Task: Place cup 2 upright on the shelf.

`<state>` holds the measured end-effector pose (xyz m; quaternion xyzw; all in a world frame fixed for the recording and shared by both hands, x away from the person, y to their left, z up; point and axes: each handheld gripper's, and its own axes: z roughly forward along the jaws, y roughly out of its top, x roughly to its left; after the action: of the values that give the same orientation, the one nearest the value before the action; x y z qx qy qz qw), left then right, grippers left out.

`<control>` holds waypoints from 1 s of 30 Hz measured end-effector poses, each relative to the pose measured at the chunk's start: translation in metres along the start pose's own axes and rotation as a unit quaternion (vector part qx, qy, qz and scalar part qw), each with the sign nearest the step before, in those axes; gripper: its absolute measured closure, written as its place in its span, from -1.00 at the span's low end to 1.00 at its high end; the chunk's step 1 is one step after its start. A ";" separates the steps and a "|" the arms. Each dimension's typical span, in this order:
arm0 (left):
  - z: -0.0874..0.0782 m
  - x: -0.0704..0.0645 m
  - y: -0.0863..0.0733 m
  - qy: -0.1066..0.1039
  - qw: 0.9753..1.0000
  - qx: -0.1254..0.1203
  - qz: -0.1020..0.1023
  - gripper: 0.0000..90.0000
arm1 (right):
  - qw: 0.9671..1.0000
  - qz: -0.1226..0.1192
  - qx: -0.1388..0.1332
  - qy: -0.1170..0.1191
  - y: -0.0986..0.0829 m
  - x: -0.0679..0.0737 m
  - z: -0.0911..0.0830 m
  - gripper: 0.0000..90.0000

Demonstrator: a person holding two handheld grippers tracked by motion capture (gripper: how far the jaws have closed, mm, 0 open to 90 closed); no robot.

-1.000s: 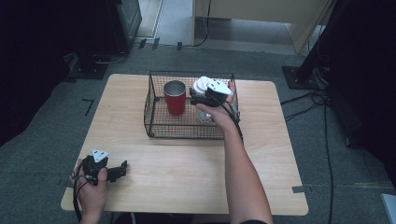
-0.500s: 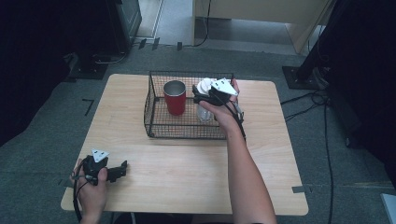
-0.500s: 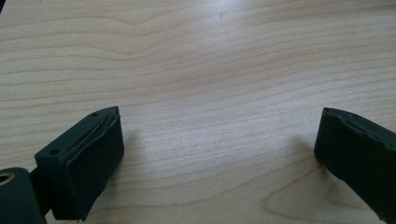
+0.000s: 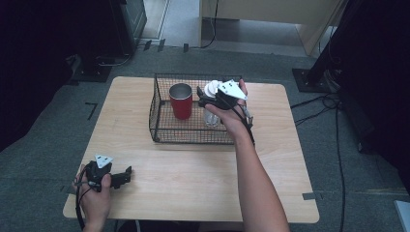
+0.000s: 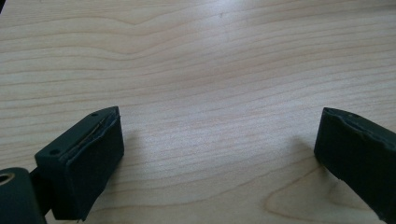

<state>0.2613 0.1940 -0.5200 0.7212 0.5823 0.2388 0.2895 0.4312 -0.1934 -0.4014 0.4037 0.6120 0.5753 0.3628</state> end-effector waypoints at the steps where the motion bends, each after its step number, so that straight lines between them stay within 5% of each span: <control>1: 0.000 0.000 0.000 0.000 1.000 0.000 0.000 -0.95 | 1.000 0.000 -0.004 0.002 0.002 0.000 -0.001 -1.00; 16: 0.000 0.000 0.000 0.000 1.000 0.000 0.000 -0.95 | 0.999 -0.003 -0.034 0.022 0.017 0.004 -0.034 -1.00; 30: 0.000 0.000 0.000 0.000 1.000 0.000 0.000 -0.95 | 0.999 -0.006 -0.043 0.017 0.014 -0.002 -0.069 -1.00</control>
<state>0.2612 0.1941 -0.5200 0.7215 0.5821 0.2388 0.2891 0.3704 -0.2236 -0.3819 0.3741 0.5953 0.6055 0.3729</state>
